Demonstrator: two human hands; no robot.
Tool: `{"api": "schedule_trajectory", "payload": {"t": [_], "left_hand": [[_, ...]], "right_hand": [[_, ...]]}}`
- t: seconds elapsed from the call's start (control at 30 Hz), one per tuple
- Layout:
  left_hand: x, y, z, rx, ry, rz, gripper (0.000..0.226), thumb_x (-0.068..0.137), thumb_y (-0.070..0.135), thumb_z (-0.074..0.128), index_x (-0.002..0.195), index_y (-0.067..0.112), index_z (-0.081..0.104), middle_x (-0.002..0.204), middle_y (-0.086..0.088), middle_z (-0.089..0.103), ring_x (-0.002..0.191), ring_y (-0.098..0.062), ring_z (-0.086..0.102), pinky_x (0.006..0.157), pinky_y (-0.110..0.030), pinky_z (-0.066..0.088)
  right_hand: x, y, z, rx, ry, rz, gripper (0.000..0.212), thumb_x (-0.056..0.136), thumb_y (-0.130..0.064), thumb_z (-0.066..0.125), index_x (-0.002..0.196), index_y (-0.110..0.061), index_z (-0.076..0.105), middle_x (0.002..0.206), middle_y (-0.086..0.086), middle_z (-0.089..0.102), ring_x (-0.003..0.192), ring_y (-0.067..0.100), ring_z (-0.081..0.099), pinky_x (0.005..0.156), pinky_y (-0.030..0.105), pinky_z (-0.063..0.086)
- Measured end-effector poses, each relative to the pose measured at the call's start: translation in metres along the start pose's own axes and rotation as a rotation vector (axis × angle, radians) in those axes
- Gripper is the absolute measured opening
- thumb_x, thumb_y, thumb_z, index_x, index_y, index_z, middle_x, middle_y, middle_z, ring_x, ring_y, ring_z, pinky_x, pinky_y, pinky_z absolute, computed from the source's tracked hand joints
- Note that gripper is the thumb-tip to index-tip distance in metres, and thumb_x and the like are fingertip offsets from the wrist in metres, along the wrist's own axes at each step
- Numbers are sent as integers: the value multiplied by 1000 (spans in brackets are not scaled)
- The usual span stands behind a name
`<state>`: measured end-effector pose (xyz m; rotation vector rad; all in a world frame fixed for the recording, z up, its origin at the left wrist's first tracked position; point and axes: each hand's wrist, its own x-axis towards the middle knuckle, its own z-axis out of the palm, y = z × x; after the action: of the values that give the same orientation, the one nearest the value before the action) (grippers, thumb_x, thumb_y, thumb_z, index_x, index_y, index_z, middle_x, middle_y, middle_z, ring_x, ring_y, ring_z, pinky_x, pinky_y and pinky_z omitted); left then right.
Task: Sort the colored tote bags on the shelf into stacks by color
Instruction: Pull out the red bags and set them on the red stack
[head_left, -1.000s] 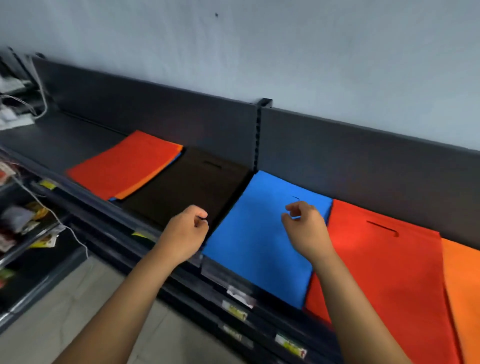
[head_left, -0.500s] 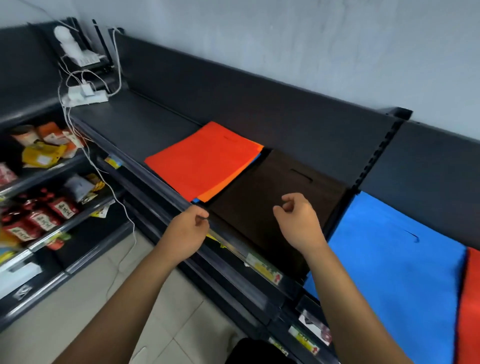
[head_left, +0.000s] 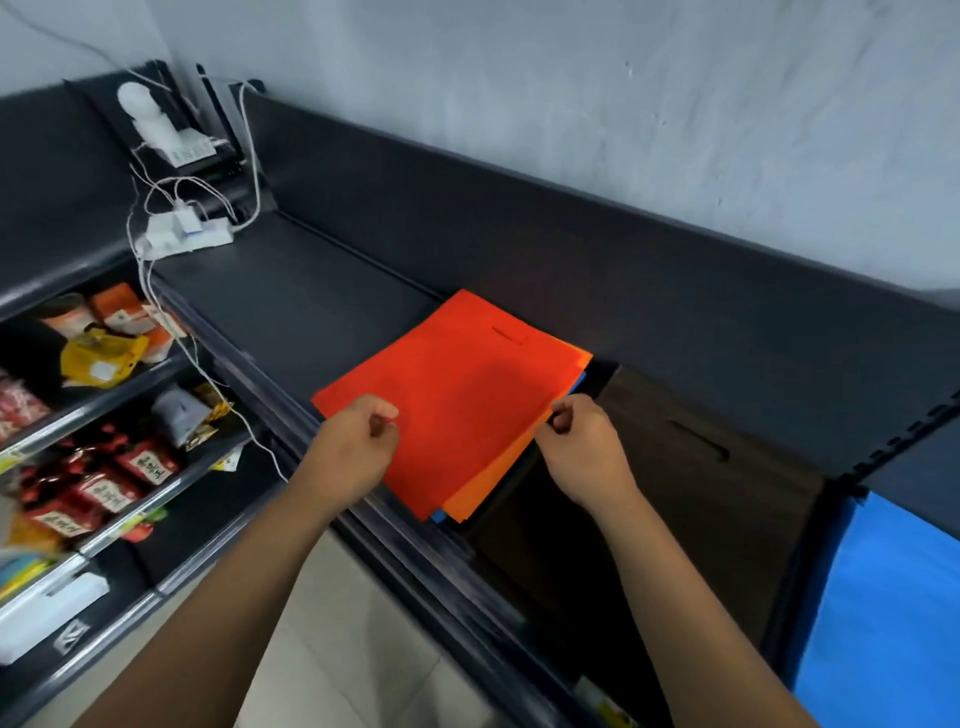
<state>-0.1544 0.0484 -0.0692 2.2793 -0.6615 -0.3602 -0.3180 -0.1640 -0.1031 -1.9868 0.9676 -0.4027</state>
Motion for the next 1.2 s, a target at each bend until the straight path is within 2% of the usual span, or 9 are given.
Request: {"api": "schedule_trajectory", "payload": {"t": [0.1,0.2,0.4,0.53,0.67,0.77,0.93,1.03,1.2], "left_hand": [[30,1,-1,22,6,25,19,99,17,59,117,24,60,96,6,68,80,-3,63,69,-29,45],[66,1,0,43,-15,65,30,97,16,61,125,21,52,95,4,65,80,-6,61,71,-29,40],[137,-7,2,187,-82,153,49,90,22,67,137,13,52,123,-15,56,110,-35,59,100,-44,48],[175,-4,-2,269,-210,193,61,94,31,64,148,15,42,135,-18,47,123,-39,51,103,-47,45],[203,-5,-4,353,-326,265,69,96,36,64,153,10,36,143,-20,44,129,-40,50,104,-47,44],[211,-12,-6,391,-400,337,69,97,38,62,154,9,36,144,-20,46,129,-39,52,103,-46,47],[223,-28,-13,477,-444,402,59,97,41,60,143,5,45,135,-18,49,120,-38,56,95,-46,52],[227,-34,-16,487,-482,430,44,98,40,58,122,4,55,123,-16,53,100,-33,63,80,-41,54],[234,-38,-19,424,-512,473,30,95,39,60,98,9,57,103,-10,57,72,-22,62,57,-34,46]], "right_hand": [[9,-2,7,-3,20,39,34,98,-28,68,129,-18,61,118,2,63,94,14,62,77,26,43],[18,-9,15,21,85,104,28,98,-24,67,125,-18,62,108,-5,67,87,9,64,69,23,44],[23,-26,38,-25,233,240,33,95,-25,65,126,-14,62,108,-2,68,103,23,67,80,31,47],[17,-44,55,-94,324,353,40,97,-27,63,134,-12,61,118,3,72,112,28,68,86,35,52],[12,-63,70,-89,434,434,43,98,-26,61,137,-10,60,116,1,73,110,27,69,85,34,53],[3,-76,80,-98,487,488,41,99,-27,61,136,-10,60,99,-5,63,93,22,65,75,32,48],[-10,-92,102,-108,562,549,37,99,-28,59,131,-10,63,110,3,72,89,24,70,80,41,59],[-13,-98,112,-100,597,574,34,99,-24,59,128,-7,64,106,6,72,87,26,70,80,43,60],[-7,-109,119,-91,599,607,49,99,-26,60,144,-8,58,131,11,70,116,32,66,88,36,51]]}}
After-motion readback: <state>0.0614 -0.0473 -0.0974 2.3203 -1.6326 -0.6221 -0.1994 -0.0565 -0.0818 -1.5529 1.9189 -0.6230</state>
